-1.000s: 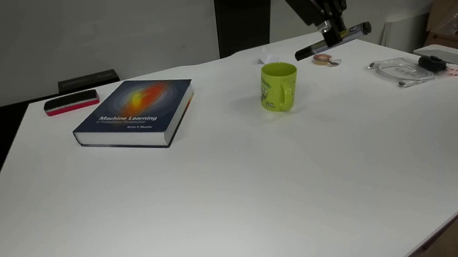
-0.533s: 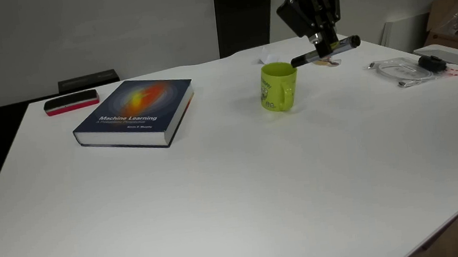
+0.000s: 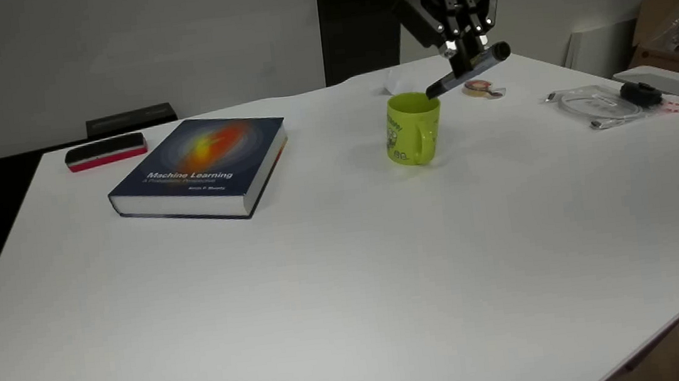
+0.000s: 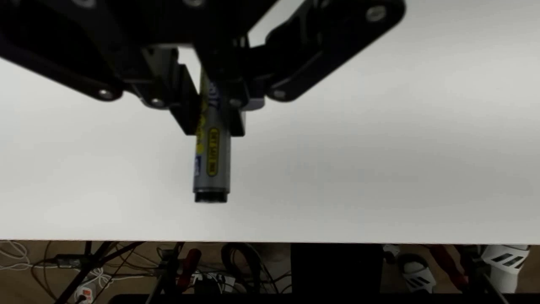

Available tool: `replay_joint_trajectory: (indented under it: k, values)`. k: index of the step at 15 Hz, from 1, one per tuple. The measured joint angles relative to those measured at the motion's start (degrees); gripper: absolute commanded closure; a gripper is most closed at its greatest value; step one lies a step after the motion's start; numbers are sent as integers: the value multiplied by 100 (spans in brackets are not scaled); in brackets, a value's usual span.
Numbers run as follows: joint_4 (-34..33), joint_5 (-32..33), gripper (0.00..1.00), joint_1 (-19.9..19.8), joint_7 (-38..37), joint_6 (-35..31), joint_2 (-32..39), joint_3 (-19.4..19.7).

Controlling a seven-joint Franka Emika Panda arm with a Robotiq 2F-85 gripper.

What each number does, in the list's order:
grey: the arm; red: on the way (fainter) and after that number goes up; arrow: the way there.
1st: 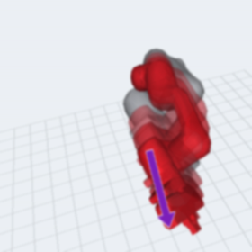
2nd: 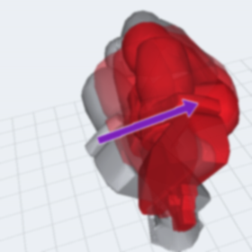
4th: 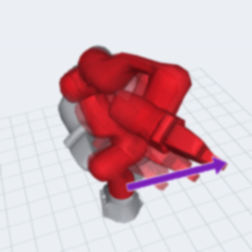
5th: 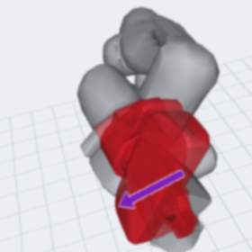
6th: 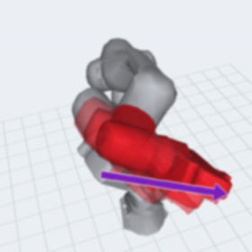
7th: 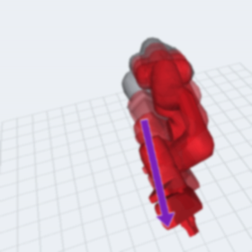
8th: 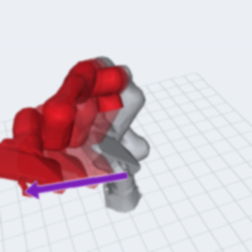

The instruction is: Put the marker into the green cup.

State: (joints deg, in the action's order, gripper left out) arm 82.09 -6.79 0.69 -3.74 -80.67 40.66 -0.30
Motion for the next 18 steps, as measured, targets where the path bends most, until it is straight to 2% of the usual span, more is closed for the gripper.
replay_joint_trajectory:
  k: [9,14,18]
  values:
    - [-1443,-551,95,-294,-484,493,901,123]
    - [-2142,-1159,95,-514,-889,920,1475,124]
    - [-2573,-1473,95,-641,-1098,981,1806,120]
